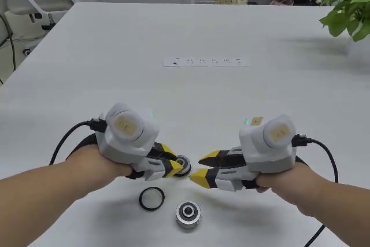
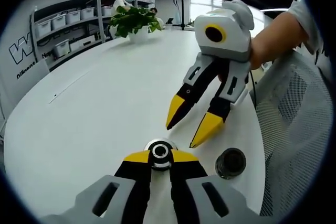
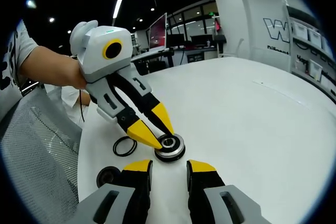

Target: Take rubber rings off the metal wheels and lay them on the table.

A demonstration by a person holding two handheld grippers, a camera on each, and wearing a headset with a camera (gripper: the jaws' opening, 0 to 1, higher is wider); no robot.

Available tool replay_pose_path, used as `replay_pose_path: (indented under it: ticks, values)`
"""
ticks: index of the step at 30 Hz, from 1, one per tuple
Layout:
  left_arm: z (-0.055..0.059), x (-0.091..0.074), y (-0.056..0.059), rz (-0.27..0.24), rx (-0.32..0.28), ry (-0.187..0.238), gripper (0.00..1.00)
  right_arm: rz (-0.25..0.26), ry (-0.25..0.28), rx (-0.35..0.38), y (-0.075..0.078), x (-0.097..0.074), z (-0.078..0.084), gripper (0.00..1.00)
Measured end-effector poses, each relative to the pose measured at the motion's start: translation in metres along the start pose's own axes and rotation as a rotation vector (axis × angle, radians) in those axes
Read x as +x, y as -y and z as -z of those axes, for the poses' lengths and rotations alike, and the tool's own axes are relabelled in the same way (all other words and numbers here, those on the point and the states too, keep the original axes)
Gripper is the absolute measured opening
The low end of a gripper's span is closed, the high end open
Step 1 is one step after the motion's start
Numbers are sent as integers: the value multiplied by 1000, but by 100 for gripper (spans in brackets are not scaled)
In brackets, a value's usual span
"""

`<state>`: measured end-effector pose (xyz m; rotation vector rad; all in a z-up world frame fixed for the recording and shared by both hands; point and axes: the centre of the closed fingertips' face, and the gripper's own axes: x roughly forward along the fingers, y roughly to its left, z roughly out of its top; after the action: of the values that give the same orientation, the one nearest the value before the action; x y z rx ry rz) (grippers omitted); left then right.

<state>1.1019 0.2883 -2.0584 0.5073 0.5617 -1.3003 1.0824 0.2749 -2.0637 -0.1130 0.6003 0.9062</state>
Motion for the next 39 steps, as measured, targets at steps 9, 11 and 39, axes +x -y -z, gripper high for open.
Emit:
replay_pose_path:
  ticks: [9, 11, 39]
  values:
    - [0, 0, 0, -10, 2, -7, 8, 3, -14, -7, -1, 13, -1, 22]
    - [1, 0, 0, -11, -3, -8, 8, 5, -22, -12, -1, 15, 0, 21]
    - [1, 1, 0, -25, -16, 1, 8, 20, -32, 2, 1, 15, 5, 8]
